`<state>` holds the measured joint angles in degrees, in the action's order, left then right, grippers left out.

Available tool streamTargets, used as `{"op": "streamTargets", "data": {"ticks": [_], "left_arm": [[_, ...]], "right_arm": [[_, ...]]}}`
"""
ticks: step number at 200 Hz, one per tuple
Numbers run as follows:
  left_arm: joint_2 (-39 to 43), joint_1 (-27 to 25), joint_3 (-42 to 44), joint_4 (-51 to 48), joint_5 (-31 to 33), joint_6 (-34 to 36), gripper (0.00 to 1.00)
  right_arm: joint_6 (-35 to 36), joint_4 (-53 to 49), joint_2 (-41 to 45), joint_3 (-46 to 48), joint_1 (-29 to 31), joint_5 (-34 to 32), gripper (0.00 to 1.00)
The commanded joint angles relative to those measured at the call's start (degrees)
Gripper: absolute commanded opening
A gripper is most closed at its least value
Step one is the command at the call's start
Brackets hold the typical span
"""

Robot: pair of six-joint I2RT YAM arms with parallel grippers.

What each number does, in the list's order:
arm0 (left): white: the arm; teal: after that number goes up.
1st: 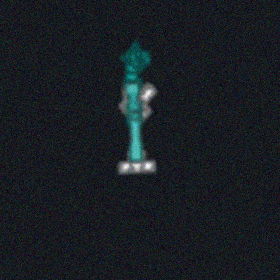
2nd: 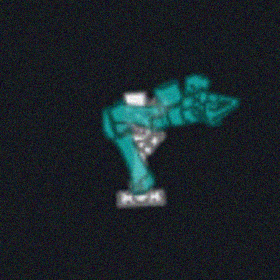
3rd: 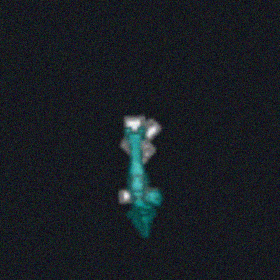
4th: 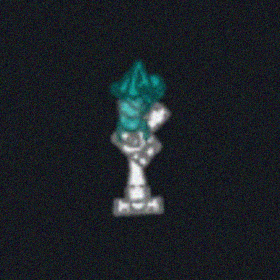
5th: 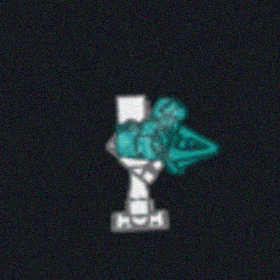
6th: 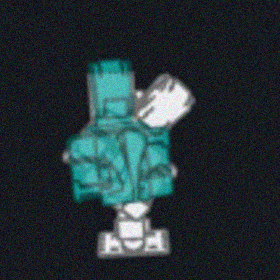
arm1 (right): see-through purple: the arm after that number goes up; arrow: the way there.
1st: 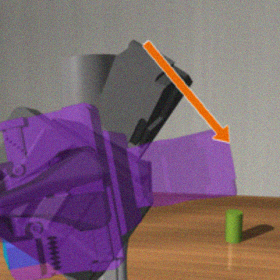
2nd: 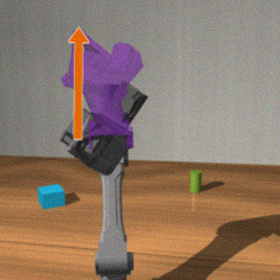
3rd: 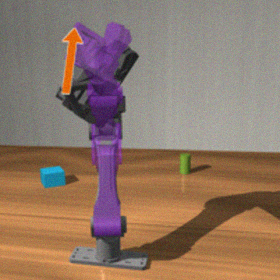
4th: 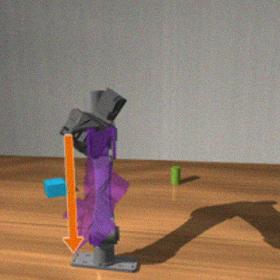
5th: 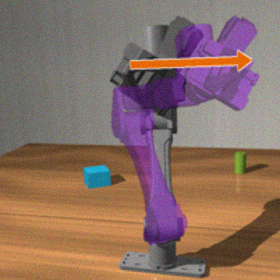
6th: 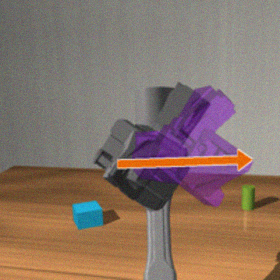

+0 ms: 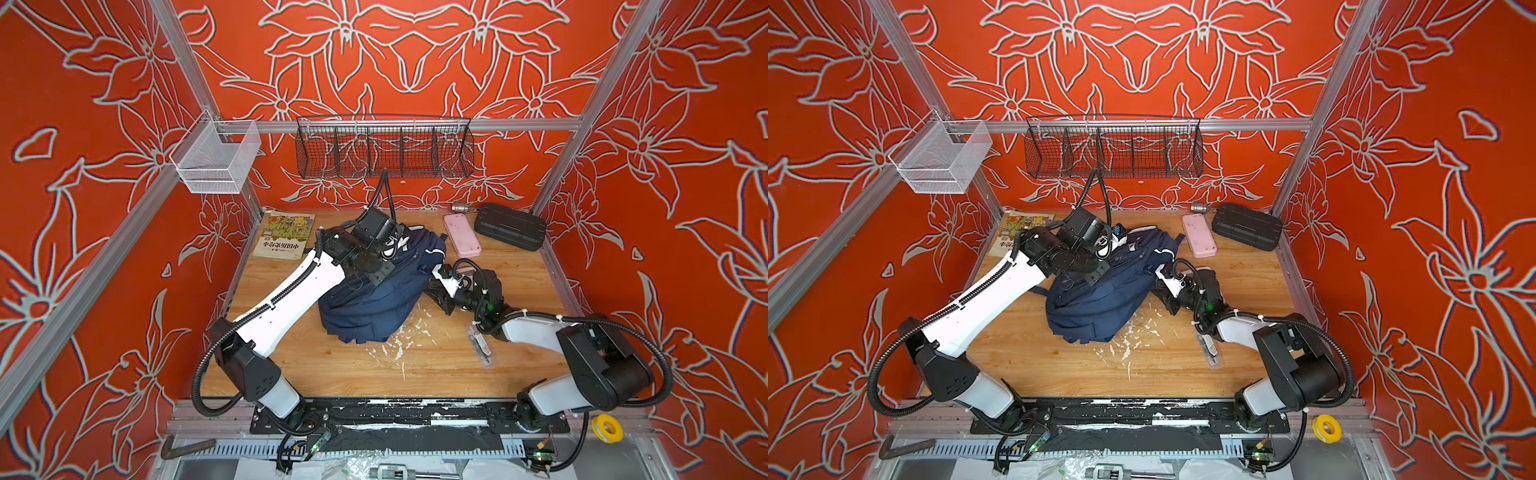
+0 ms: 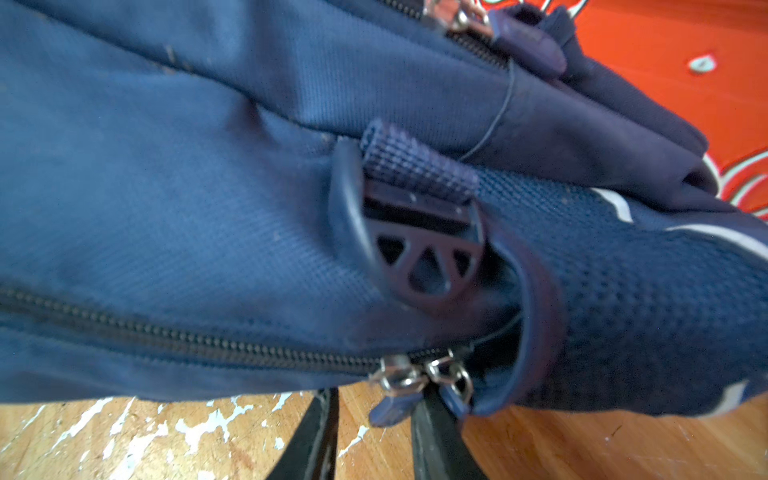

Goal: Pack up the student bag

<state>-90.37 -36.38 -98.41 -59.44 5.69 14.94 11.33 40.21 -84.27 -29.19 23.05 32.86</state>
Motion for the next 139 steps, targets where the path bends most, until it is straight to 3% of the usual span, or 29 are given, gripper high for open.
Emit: {"op": "streamTargets", "data": {"ticks": [1,92,139], "left_arm": [[3.4,-0.2,0.0,4.6,-1.0,0.4,0.00],[1.8,0.5,-1.4,5.3,-0.7,-0.8,0.00],[-1.8,0.6,-4.2,5.2,-0.2,-6.2,0.00]], "right_arm": [[0.2,3.8,-0.2,-1.3,-0.3,1.9,0.24],[0.2,0.6,1.8,0.7,-0.2,3.7,0.08],[2.4,-3.1,4.5,1.2,3.3,-6.4,0.00]]}}
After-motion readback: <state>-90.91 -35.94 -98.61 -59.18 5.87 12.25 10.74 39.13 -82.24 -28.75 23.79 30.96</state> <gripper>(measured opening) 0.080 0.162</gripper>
